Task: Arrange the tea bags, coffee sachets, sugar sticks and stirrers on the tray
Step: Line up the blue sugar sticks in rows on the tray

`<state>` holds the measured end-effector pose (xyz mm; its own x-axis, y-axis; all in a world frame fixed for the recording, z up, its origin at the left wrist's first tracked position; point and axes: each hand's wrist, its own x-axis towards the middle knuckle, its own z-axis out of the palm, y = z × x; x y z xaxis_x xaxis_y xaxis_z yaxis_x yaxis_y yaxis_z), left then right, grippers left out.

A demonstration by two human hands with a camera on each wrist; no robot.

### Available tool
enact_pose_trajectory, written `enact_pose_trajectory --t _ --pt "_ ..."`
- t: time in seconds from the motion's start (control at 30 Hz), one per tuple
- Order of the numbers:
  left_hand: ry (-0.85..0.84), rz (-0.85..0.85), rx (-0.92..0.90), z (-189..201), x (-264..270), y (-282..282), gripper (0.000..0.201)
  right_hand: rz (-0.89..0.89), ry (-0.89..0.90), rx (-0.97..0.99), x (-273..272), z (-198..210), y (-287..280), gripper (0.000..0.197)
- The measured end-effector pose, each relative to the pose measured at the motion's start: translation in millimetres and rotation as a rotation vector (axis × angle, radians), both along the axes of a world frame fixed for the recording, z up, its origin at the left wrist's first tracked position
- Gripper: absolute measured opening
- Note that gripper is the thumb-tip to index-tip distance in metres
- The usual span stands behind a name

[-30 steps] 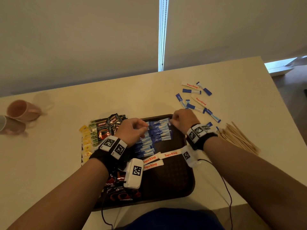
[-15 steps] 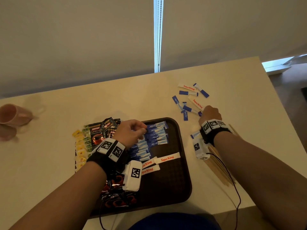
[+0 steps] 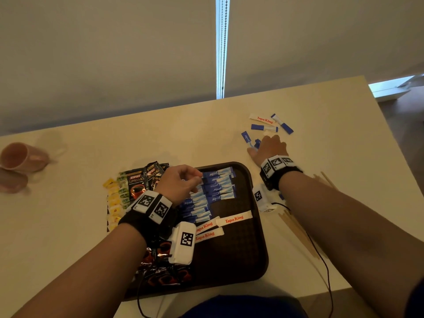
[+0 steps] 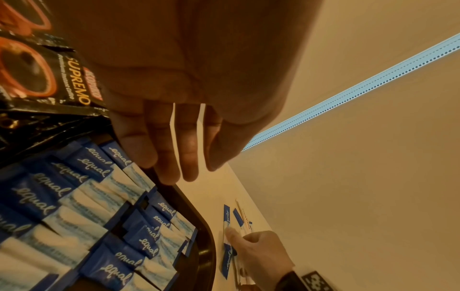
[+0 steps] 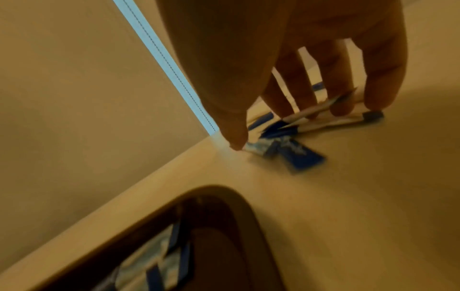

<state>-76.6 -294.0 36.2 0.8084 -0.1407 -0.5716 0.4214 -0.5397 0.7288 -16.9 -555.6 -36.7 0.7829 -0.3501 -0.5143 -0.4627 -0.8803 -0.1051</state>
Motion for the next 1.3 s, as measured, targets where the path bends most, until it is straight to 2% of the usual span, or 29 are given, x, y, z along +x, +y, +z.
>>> enact_pose_trajectory --t 0.07,0.17,0.23,0.3,0.4,0.5,0.6,0.63,0.7,0.77,0.83,0.9,1.0,1.07,1.17,1.3 --pt "-0.001 0.007 -0.002 -0.1 0.2 1.4 0.011 0.056 0.012 -0.054 0.4 -2.1 6.8 0.060" --pt "-0.007 0.005 0.001 0.8 0.6 2.1 0.011 0.167 -0.044 -0.083 4.7 -3.0 11.0 0.033" --pt "-0.009 0.013 0.001 2.0 0.6 2.3 0.012 0.219 -0.052 -0.093 7.5 -1.6 10.8 0.022" --pt "-0.006 0.022 -0.001 3.3 0.9 2.3 0.012 0.243 -0.037 -0.087 7.9 3.1 9.6 0.022" --pt "0.001 0.024 -0.004 4.4 0.4 1.1 0.011 0.168 -0.032 -0.012 7.8 8.6 5.9 0.022" --pt "0.008 0.036 -0.031 5.0 -0.4 -1.9 0.009 0.087 -0.158 0.132 7.1 19.0 4.8 0.012" --pt "0.059 0.103 -0.109 9.2 -0.7 -9.3 0.003 0.144 -0.356 0.374 -4.5 42.6 18.0 0.015" --pt "0.099 0.148 -0.152 12.2 -0.2 -12.0 0.008 0.153 -0.380 0.489 -10.7 54.1 26.9 0.016" --pt "0.219 0.263 -0.291 19.7 0.2 -16.3 0.027 0.200 -0.321 0.709 -25.6 76.7 49.3 0.016" --pt "0.322 0.330 -0.427 27.7 -0.4 -17.4 0.041 0.298 -0.238 0.851 -39.4 90.7 70.7 0.016" --pt "0.346 0.352 -0.497 32.6 -3.9 -14.9 0.037 0.355 -0.183 0.934 -50.2 96.1 85.5 0.014" --pt "0.311 0.374 -0.517 33.1 -9.1 -10.2 0.027 0.390 -0.169 0.958 -59.4 97.4 94.3 0.003" --pt "0.251 0.415 -0.481 27.9 -16.8 -1.3 0.026 0.317 -0.208 0.993 -69.7 92.6 100.8 0.002" --pt "0.228 0.416 -0.440 26.1 -20.9 4.4 0.026 0.271 -0.257 0.998 -74.4 88.5 103.3 0.014" --pt "0.224 0.430 -0.401 26.8 -24.4 10.5 0.027 0.215 -0.295 0.998 -79.8 85.6 106.2 0.017" --pt "0.212 0.500 -0.398 29.1 -26.4 16.9 0.024 -0.061 -0.104 1.113 -81.4 88.7 96.1 0.016"
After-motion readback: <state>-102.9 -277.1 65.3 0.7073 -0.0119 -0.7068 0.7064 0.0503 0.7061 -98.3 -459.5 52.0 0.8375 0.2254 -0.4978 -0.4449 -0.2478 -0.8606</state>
